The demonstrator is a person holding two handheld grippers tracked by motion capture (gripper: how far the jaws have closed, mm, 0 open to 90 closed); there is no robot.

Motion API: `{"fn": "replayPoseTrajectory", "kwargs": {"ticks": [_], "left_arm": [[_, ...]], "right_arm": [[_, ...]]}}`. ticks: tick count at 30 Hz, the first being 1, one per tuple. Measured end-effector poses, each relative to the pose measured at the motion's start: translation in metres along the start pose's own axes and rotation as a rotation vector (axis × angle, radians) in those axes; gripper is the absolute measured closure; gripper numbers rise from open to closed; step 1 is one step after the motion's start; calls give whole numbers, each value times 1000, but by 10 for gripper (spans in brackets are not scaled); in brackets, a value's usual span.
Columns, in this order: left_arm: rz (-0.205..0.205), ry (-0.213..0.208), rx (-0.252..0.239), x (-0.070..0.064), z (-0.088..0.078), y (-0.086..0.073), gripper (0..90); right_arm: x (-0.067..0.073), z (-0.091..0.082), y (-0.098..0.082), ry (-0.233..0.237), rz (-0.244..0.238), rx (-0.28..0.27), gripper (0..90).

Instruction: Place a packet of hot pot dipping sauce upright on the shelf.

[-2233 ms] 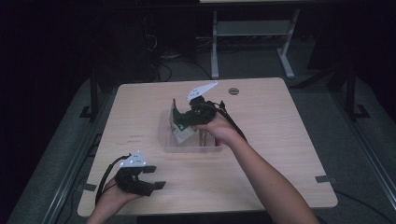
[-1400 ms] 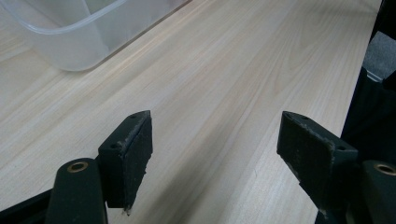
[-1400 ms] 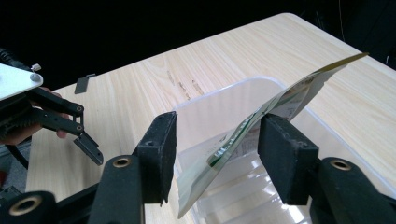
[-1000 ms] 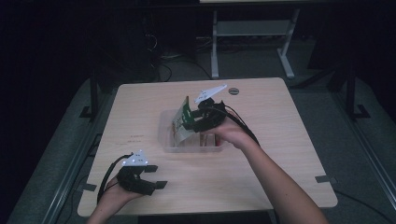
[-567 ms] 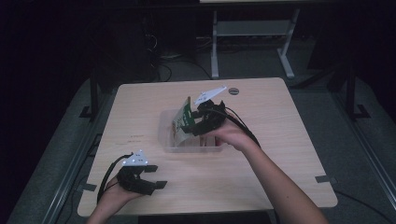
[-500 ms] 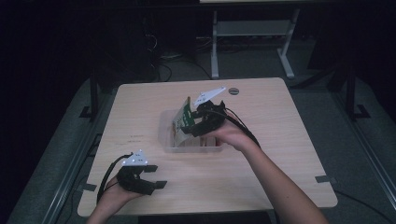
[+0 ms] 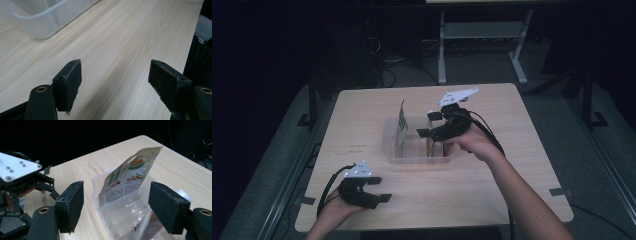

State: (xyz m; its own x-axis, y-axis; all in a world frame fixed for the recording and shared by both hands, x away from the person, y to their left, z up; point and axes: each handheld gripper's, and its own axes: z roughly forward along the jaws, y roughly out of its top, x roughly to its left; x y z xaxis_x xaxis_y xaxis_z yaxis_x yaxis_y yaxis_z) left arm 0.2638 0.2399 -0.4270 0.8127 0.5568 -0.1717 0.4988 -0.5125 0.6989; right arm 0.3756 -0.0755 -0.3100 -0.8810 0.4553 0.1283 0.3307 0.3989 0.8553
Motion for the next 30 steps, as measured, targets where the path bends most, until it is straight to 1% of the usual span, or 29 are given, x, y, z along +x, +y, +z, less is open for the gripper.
{"fn": "replayPoseTrajectory", "kwargs": {"ticks": [2, 3, 5, 7, 10, 13, 15, 19, 25, 26, 27, 30], "left_arm": [[5, 0, -2, 0, 0, 0, 263], [-9, -3, -10, 0, 1, 1, 263], [-5, -4, -4, 0, 1, 1, 263], [-4, -6, -5, 0, 2, 2, 263], [9, -8, -4, 0, 2, 2, 263], [5, -13, 1, -1, 3, 2, 263], [9, -13, 5, -1, 3, 2, 262], [10, -13, 0, -2, 4, 3, 261], [25, -17, 8, -3, 6, 3, 260], [25, -18, 7, -3, 6, 3, 260], [32, -18, 6, -3, 6, 4, 260], [34, -24, 12, -4, 6, 3, 258]], "right_arm": [[0, -9, -5, 0, -2, -7, 275], [0, -13, -8, 0, -4, -13, 274], [1, -23, -15, -5, 2, -20, 272], [2, -32, -23, -16, -9, -30, 270], [4, -46, -36, -23, -15, -43, 267], [7, -61, -55, -42, -14, -40, 260], [8, -68, -65, -50, -20, -35, 258], [13, -82, -87, -56, -16, -28, 256], [15, -94, -123, -73, -9, -17, 247], [15, -95, -128, -75, 3, -5, 247], [15, -95, -134, -81, 4, 2, 247], [13, -95, -151, -94, 20, 28, 243]]}}
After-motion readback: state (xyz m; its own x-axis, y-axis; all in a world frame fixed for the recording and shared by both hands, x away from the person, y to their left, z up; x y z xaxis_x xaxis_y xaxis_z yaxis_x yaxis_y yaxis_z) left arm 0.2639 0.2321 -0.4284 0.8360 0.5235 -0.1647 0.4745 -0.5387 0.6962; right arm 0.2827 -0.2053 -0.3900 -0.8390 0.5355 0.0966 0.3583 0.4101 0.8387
